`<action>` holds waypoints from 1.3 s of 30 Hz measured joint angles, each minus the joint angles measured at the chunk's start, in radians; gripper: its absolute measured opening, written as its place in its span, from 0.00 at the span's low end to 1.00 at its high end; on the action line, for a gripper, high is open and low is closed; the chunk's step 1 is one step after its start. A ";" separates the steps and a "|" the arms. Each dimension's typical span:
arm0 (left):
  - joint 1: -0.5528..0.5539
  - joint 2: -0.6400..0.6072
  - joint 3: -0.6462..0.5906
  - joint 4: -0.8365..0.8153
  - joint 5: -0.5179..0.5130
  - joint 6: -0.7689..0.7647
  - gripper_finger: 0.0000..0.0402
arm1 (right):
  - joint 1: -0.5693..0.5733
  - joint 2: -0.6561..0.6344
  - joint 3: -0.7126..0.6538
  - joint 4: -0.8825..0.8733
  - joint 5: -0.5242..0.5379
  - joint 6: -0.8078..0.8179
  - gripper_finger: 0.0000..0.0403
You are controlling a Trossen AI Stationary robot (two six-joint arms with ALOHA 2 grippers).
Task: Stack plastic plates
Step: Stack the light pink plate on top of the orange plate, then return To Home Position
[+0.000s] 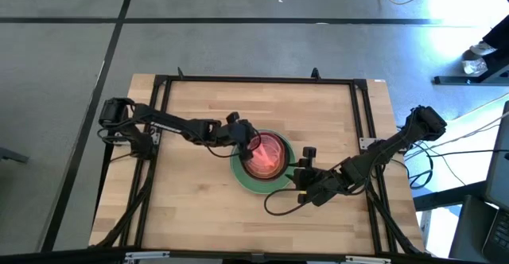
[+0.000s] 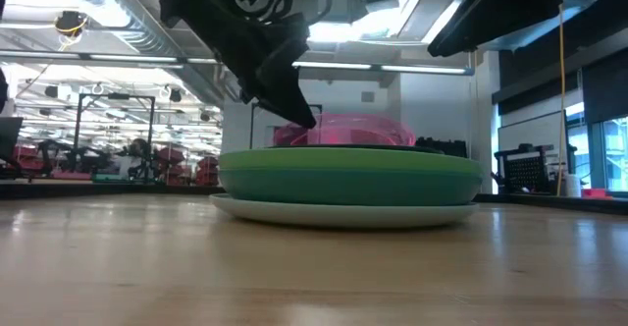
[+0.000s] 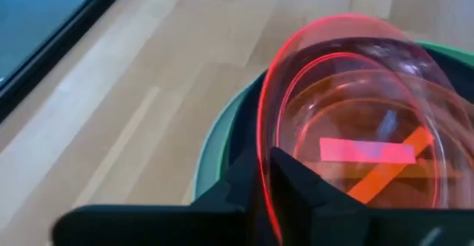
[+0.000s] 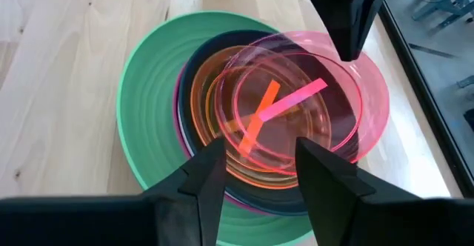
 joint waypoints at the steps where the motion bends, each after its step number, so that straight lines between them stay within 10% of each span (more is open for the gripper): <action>1: -0.002 -0.003 0.000 -0.003 0.003 0.000 0.09 | 0.000 0.000 0.000 0.000 0.000 0.000 0.38; 9: -0.034 -0.051 0.000 -0.033 0.089 0.002 0.25 | 0.000 0.000 0.000 0.000 0.055 -0.046 0.38; 23: -0.171 -0.316 -0.212 0.111 0.020 0.180 0.17 | -0.020 -0.068 -0.129 0.032 0.043 -0.049 0.31; 32: -0.164 -0.570 -0.586 0.515 0.077 0.235 0.01 | -0.210 -0.385 -0.510 0.533 -0.359 -0.211 0.02; 39: -0.141 -0.746 -0.745 0.531 0.081 0.179 0.00 | -0.442 -0.547 -0.749 0.820 -0.636 -0.214 0.04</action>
